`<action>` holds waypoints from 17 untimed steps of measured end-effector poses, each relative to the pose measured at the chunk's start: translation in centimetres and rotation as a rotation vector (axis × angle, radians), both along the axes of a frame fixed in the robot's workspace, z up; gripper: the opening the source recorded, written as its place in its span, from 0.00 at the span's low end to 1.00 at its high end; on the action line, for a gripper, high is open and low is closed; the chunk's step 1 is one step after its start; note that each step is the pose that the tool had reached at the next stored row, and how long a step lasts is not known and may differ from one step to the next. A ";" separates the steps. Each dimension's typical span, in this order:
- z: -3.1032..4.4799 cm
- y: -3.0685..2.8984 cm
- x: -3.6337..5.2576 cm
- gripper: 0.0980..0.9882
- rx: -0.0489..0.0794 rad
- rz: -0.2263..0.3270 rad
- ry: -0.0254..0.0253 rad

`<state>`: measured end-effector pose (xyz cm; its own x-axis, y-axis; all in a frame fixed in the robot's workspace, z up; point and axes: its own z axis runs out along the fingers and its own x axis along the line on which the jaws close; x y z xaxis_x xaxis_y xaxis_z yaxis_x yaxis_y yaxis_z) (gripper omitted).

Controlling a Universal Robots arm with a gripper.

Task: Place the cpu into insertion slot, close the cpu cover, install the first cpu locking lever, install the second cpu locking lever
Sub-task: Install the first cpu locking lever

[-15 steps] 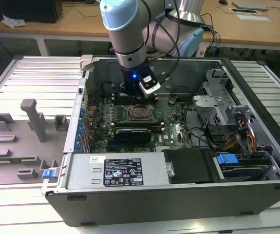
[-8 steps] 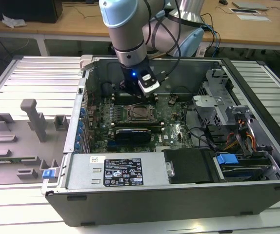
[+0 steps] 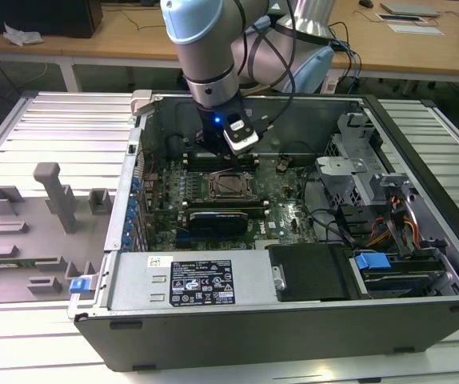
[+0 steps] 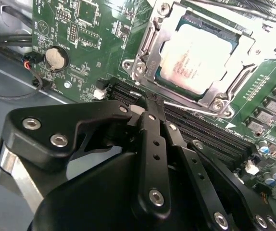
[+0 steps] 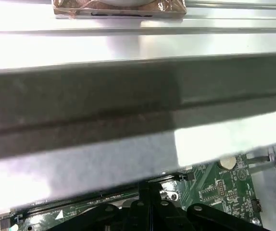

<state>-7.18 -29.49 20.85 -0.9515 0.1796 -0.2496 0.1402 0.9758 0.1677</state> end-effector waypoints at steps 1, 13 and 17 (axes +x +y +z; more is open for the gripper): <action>-0.01 0.10 0.00 0.01 0.000 -0.002 0.0000; -0.68 0.43 -0.20 0.01 0.000 -0.049 0.0000; -0.88 0.49 -0.20 0.01 0.001 -0.054 0.0003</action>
